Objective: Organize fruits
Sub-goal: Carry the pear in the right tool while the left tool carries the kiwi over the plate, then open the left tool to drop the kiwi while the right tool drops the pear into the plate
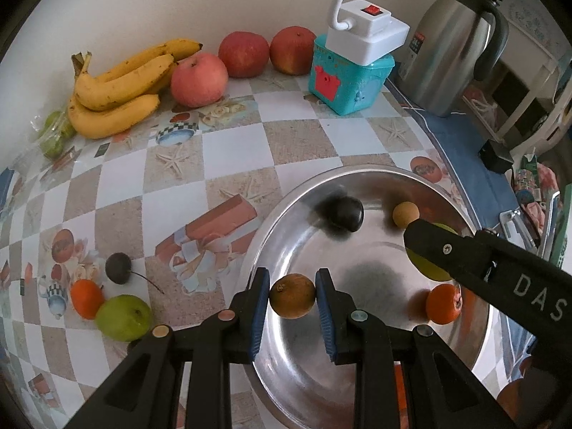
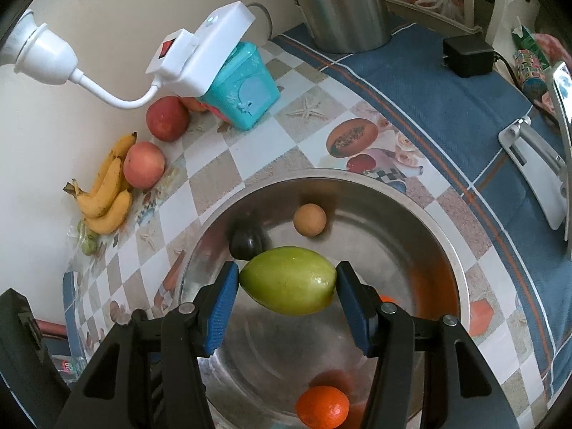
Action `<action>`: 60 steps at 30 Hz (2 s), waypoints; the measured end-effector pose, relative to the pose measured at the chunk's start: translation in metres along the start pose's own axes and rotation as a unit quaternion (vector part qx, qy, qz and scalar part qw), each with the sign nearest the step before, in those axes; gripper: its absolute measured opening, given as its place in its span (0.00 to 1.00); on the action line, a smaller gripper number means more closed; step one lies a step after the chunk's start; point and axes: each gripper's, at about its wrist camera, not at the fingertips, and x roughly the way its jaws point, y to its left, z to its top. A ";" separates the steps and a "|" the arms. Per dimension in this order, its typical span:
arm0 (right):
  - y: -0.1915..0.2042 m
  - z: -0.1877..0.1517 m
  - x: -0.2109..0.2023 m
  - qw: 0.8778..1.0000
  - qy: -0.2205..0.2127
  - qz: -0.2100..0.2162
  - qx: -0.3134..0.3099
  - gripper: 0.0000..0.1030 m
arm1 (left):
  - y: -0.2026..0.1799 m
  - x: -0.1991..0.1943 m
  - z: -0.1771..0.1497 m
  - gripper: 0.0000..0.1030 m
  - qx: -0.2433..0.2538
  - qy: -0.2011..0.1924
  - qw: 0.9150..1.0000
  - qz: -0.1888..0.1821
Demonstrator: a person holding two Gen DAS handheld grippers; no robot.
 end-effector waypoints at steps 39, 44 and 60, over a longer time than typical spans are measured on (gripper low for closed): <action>0.003 -0.005 0.007 0.999 0.031 -0.017 -0.007 0.57 | 0.000 -0.002 -0.004 0.62 -0.004 0.014 1.000 -0.007; 0.002 -0.002 -0.005 1.000 0.014 -0.014 -0.006 0.57 | 0.011 -0.011 -0.003 0.66 -0.016 0.005 1.000 0.007; 0.004 -0.008 -0.009 0.999 0.018 -0.030 -0.021 0.73 | 0.044 -0.025 -0.015 0.79 -0.057 -0.011 0.998 0.038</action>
